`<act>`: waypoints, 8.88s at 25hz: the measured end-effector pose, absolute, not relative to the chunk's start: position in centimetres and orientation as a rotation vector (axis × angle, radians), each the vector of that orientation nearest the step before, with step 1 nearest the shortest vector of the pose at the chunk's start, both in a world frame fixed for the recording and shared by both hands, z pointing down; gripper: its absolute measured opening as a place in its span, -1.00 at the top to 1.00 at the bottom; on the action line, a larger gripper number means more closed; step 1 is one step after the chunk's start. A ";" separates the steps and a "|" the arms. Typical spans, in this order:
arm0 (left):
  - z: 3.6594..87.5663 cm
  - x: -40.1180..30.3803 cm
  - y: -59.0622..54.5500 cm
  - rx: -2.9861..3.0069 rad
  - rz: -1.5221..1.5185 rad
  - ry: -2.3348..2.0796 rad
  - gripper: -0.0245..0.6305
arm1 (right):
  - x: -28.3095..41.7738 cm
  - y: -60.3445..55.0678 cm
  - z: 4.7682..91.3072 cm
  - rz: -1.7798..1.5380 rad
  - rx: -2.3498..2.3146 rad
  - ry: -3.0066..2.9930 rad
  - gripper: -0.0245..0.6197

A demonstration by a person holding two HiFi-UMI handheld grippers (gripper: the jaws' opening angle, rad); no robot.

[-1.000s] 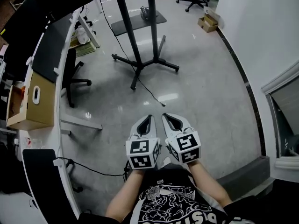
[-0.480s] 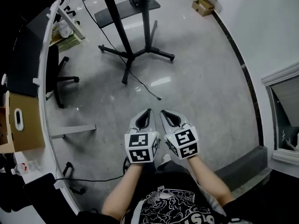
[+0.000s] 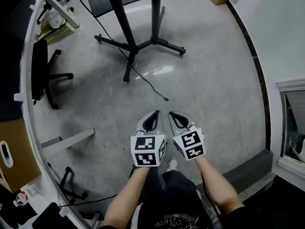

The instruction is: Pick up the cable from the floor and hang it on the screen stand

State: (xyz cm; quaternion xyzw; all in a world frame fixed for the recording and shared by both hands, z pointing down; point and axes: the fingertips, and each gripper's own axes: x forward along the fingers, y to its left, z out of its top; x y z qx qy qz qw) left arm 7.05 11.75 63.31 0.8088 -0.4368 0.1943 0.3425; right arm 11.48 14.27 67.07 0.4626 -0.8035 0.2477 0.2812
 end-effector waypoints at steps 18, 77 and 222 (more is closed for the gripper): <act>80.5 4.7 4.1 1.969 0.574 -0.957 0.93 | 10.4 6.8 86.7 0.752 1.087 -1.905 0.74; 112.3 6.2 -4.0 1.903 0.713 -1.039 0.93 | 14.6 6.5 123.0 0.584 0.522 -1.736 0.81; -8.5 2.5 -38.5 2.940 -0.156 -1.690 0.93 | 15.0 -45.8 -33.0 -1.331 1.621 -1.408 0.83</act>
